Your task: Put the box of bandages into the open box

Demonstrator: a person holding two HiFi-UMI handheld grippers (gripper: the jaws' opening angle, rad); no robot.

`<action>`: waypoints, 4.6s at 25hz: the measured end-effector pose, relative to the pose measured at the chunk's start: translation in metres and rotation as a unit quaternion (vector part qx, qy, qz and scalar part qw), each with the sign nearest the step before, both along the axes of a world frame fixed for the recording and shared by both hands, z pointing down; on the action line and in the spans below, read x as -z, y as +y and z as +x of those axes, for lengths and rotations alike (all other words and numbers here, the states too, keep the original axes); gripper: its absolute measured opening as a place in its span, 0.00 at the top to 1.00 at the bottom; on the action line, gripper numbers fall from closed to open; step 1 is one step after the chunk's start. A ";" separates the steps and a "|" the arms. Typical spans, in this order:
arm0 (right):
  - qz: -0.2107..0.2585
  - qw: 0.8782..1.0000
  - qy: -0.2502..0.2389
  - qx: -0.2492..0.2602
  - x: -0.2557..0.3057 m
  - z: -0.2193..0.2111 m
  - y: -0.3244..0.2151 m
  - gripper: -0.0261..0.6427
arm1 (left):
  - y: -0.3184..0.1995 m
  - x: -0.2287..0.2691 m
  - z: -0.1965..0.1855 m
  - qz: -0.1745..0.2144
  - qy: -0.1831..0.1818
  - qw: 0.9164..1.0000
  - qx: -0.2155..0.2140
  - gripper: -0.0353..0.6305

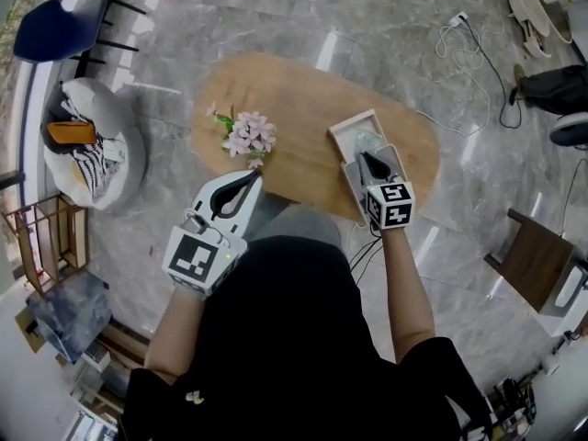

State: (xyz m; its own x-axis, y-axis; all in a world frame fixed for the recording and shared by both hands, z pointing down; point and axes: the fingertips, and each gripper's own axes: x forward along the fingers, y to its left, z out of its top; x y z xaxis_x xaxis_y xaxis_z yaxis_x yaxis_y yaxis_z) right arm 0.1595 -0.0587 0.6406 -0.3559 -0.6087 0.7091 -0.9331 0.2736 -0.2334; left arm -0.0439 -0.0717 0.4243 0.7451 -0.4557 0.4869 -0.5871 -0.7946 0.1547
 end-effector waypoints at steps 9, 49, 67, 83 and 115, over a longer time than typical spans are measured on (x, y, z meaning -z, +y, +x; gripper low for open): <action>-0.067 0.998 0.020 0.008 -0.077 0.005 -0.001 0.96 | -0.004 -0.014 -0.011 -0.053 -0.008 0.998 0.046 0.93; -0.251 0.966 0.059 -0.006 -0.269 0.009 0.003 0.92 | 0.020 -0.078 -0.050 -0.142 -0.024 0.984 0.103 0.93; -0.227 0.972 0.065 -0.003 -0.238 0.006 0.003 0.81 | 0.024 -0.063 -0.051 -0.115 -0.008 0.988 0.099 0.93; -0.125 0.990 0.053 0.030 -0.127 -0.025 -0.009 0.93 | 0.015 -0.038 -0.035 -0.070 0.024 0.995 0.070 0.93; 0.125 0.991 0.024 -0.033 0.180 -0.047 0.050 0.96 | 0.020 0.020 -0.008 -0.022 0.077 0.997 -0.018 0.93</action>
